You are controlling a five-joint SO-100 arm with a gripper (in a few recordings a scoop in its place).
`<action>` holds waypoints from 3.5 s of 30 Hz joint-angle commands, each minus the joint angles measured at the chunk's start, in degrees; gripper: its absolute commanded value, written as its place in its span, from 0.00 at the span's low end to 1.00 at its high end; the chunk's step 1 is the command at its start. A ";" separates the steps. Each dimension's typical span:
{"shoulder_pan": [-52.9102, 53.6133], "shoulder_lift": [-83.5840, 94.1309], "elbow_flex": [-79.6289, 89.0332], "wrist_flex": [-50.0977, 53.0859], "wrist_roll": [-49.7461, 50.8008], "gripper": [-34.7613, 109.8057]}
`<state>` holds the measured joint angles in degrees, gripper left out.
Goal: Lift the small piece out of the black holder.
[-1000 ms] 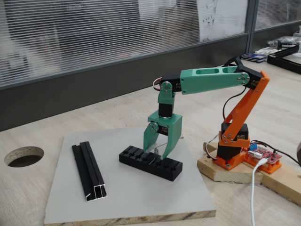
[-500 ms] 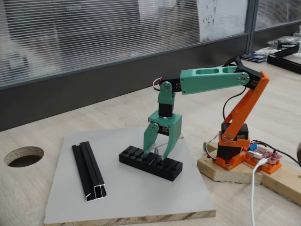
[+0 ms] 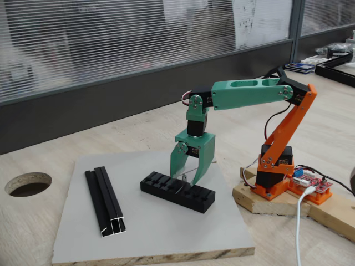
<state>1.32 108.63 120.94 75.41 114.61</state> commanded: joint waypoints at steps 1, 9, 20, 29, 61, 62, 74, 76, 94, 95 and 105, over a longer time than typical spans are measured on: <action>0.53 1.23 -0.26 -0.18 0.26 0.52; 0.53 1.32 -0.26 -0.18 0.35 0.52; 0.53 1.23 -0.35 -0.18 0.35 0.52; 0.62 1.23 -1.41 -0.18 0.35 0.45; 0.62 0.97 -1.32 -0.35 5.01 0.36; 0.62 0.97 -1.41 -0.35 5.01 0.36; 1.05 1.41 -3.87 -0.26 5.63 0.35; 1.23 1.14 -5.45 0.00 5.63 0.35; 0.79 1.14 -5.10 0.62 5.19 0.25; 0.70 1.14 -5.10 0.62 5.19 0.25; 0.53 2.11 -5.89 0.62 5.10 0.25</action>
<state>1.41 108.72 116.63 75.23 119.27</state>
